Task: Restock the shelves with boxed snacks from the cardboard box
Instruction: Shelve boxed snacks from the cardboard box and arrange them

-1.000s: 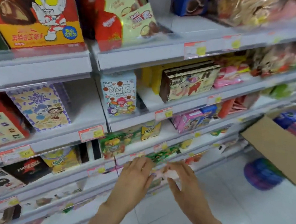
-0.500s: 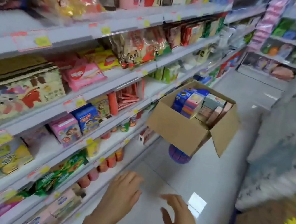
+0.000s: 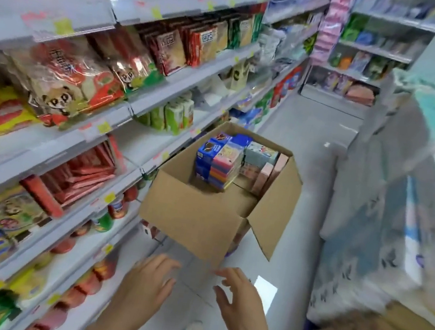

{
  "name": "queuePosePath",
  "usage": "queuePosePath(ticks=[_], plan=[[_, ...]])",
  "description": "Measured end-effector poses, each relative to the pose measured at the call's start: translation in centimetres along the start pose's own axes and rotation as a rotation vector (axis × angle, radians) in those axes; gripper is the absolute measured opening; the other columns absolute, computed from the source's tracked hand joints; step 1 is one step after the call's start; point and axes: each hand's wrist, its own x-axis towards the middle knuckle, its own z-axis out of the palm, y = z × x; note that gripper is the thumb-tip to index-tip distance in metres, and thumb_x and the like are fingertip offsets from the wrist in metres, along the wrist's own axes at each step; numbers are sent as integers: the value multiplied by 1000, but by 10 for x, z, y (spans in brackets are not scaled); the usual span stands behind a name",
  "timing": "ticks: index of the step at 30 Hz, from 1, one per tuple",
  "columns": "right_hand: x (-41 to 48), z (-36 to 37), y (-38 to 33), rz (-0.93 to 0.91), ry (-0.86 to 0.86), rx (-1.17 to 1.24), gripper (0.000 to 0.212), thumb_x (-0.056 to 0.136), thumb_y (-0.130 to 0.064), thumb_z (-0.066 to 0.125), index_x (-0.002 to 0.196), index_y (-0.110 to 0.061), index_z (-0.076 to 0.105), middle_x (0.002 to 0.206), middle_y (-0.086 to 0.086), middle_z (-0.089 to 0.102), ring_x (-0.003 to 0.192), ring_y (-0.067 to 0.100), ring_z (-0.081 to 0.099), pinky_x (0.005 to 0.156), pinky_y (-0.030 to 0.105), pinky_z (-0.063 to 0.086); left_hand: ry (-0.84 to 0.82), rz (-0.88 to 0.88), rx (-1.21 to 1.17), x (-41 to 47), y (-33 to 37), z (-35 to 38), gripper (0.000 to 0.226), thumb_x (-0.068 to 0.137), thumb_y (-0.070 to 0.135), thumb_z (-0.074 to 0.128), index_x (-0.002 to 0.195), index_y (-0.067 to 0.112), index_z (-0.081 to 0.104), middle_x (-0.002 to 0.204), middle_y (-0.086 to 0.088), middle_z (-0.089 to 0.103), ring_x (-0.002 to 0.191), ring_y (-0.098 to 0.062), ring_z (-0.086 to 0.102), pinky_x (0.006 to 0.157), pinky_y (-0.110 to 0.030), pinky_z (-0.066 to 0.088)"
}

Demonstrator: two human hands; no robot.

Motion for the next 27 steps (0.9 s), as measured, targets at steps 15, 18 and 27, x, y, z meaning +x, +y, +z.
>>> queuePosePath(ticks=[15,18,27], plan=[[244,-111,111,140,-39,-51,27,93,-19,52,117,-32,55,106,-21,49,94,1,52,72,3,32,-182,41,-36,328,-8,59,23,95,26,47,116,22,55,113,10,54,107,-9,50,87,-18,34],[294,-133,146,149,-53,-32,27,92,-17,55,114,-32,57,107,-19,53,87,-4,51,73,4,35,-234,36,21,402,-4,79,28,96,29,44,120,20,53,120,5,53,114,-13,48,93,-26,34],[464,-190,247,63,-227,-130,29,92,-15,53,118,-27,57,115,-11,59,102,12,57,69,11,31,-329,-729,-548,613,-1,185,25,91,24,56,113,12,57,110,-4,62,106,-20,57,87,-27,43]])
